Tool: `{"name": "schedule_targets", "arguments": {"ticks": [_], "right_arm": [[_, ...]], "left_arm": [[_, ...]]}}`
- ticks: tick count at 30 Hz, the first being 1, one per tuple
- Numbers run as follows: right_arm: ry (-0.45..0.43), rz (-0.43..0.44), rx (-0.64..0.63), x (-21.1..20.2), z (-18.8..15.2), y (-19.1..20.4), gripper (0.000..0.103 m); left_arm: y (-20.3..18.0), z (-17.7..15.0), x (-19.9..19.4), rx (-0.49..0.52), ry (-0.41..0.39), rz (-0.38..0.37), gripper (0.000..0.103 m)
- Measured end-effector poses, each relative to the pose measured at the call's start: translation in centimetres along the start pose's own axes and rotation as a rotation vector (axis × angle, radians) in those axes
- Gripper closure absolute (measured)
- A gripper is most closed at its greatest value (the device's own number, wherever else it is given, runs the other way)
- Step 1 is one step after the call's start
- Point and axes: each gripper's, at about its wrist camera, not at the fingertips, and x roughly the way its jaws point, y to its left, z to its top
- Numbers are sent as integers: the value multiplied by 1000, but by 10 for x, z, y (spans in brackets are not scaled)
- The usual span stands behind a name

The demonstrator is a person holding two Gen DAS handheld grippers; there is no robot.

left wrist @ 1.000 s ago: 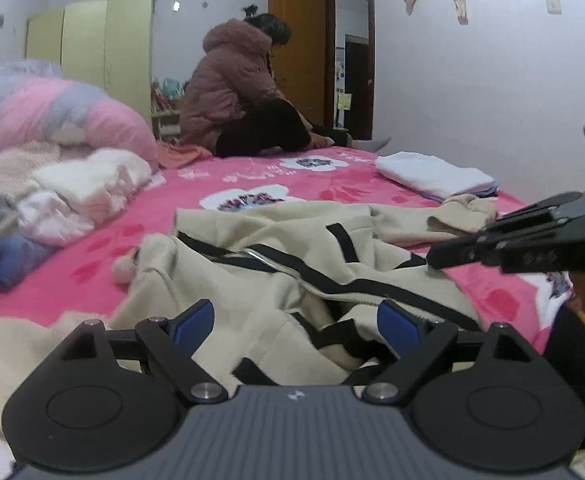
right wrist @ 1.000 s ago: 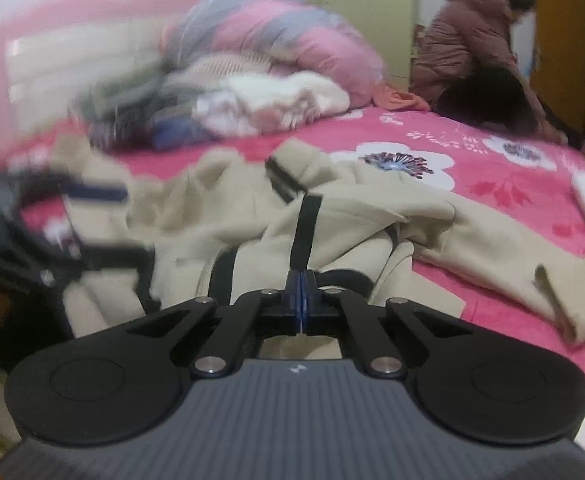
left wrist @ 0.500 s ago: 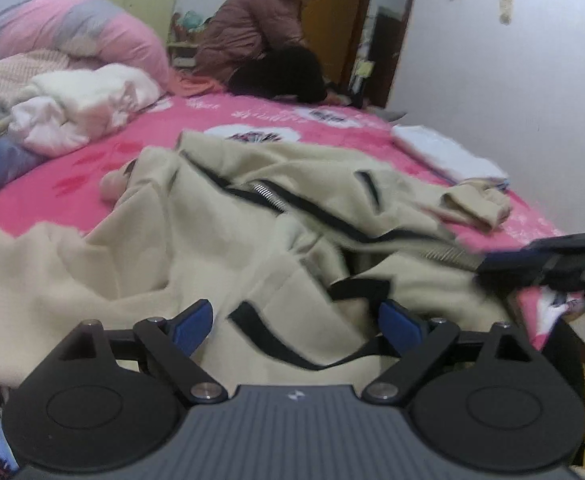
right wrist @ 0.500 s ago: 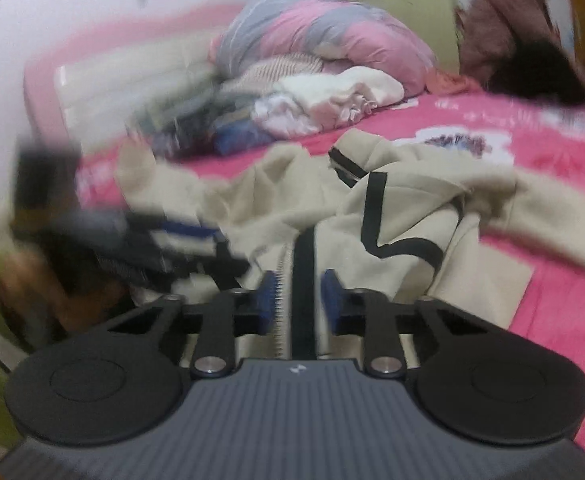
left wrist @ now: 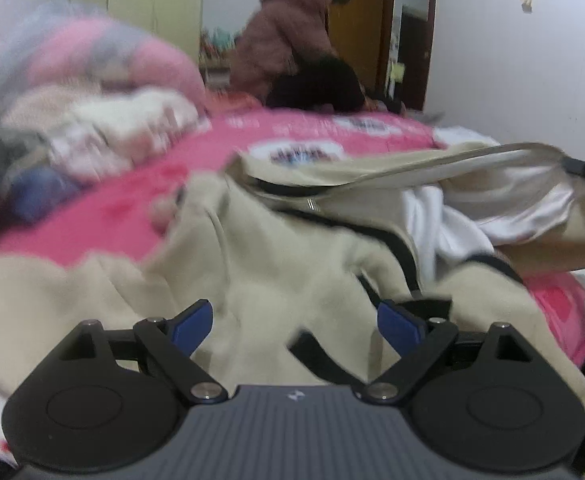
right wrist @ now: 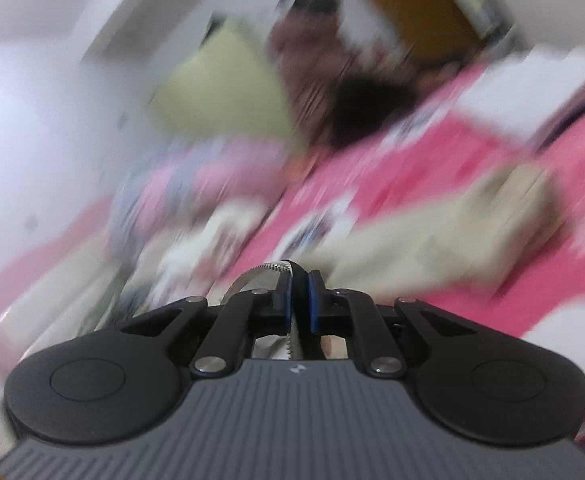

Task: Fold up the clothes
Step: 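Grasp the hoodie's zipper edge with the right gripper and lift it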

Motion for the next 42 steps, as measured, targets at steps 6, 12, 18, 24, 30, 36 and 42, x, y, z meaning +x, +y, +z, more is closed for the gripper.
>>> {"name": "schedule_targets", "arguments": {"ticks": [6, 12, 18, 24, 30, 36, 42], "right_arm": [[-145, -338, -17, -4, 11, -57, 97], [-60, -544, -45, 1, -22, -55, 75], [-198, -365, -17, -47, -27, -12, 59], [81, 68, -130, -3, -54, 69, 53], [332, 215, -260, 41, -88, 124, 53], [496, 183, -290, 52, -109, 135, 73], [525, 246, -276, 42, -118, 141, 91]], "left_arm": [[-2, 8, 5, 7, -3, 18, 12], [-8, 4, 13, 51, 21, 30, 12], [1, -5, 20, -3, 43, 35, 12], [19, -10, 16, -91, 46, 35, 12], [33, -15, 5, -127, 32, 34, 12], [34, -17, 4, -131, 32, 30, 12], [37, -10, -2, -185, 49, -13, 11]]}}
